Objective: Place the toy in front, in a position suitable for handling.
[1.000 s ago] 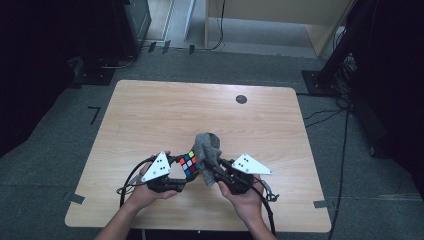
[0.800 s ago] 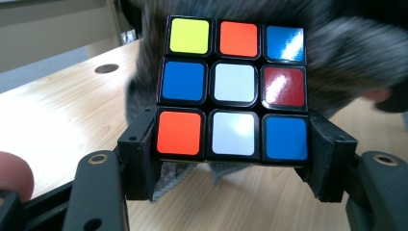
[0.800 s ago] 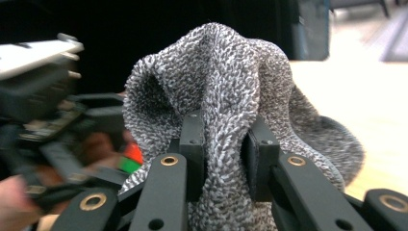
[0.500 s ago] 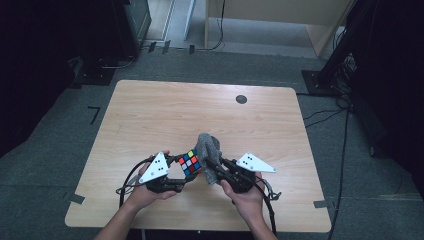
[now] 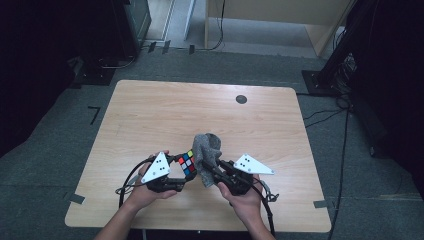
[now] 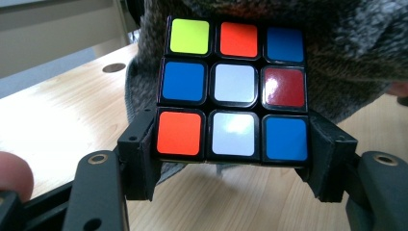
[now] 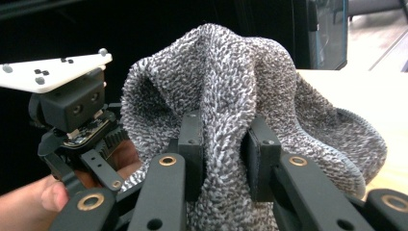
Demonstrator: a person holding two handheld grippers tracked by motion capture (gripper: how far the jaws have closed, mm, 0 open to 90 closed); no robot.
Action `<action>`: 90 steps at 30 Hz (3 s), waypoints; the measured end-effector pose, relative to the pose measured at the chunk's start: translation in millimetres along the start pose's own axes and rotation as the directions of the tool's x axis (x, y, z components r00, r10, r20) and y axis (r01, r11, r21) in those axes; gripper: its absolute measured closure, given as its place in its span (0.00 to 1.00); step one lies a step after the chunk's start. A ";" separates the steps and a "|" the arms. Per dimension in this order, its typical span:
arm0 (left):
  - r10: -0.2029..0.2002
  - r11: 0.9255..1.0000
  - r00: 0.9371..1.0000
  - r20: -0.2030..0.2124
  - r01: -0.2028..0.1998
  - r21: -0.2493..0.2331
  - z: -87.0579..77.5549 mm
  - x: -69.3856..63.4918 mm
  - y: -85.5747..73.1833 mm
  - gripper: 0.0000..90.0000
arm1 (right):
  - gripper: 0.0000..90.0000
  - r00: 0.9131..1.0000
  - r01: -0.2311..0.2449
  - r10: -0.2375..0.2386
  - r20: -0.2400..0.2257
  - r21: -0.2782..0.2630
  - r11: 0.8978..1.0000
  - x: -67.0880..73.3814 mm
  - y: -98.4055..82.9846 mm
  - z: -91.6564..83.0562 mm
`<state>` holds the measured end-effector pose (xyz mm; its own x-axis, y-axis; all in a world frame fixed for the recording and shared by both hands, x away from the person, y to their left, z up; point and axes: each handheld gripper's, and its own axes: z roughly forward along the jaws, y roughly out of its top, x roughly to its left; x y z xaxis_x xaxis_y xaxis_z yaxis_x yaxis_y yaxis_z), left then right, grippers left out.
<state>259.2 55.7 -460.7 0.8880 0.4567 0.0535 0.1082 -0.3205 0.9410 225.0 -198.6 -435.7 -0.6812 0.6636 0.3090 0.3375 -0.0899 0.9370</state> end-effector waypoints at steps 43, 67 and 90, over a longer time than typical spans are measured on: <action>-0.270 0.948 0.956 0.110 0.284 -0.143 -19.8 30.2 8.7 0.38 | 0.83 0.884 0.467 -0.467 -0.023 0.046 0.883 -17.1 -26.6 21.0; -0.306 0.917 0.947 0.095 0.320 -0.239 -15.8 19.7 10.4 0.38 | 0.83 0.947 0.302 -0.295 -0.131 0.040 0.952 4.4 -47.0 39.2; -0.339 0.912 0.939 0.057 0.343 -0.225 -7.2 15.7 6.2 0.38 | 0.84 0.998 0.038 -0.041 -0.045 -0.051 0.998 -6.2 -48.9 32.6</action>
<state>270.6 66.9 -451.6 0.8228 0.4903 -0.2875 0.3021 0.0512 0.9519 234.0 -174.1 -488.7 -0.7230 0.6326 0.2777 0.2778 -0.1020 0.9552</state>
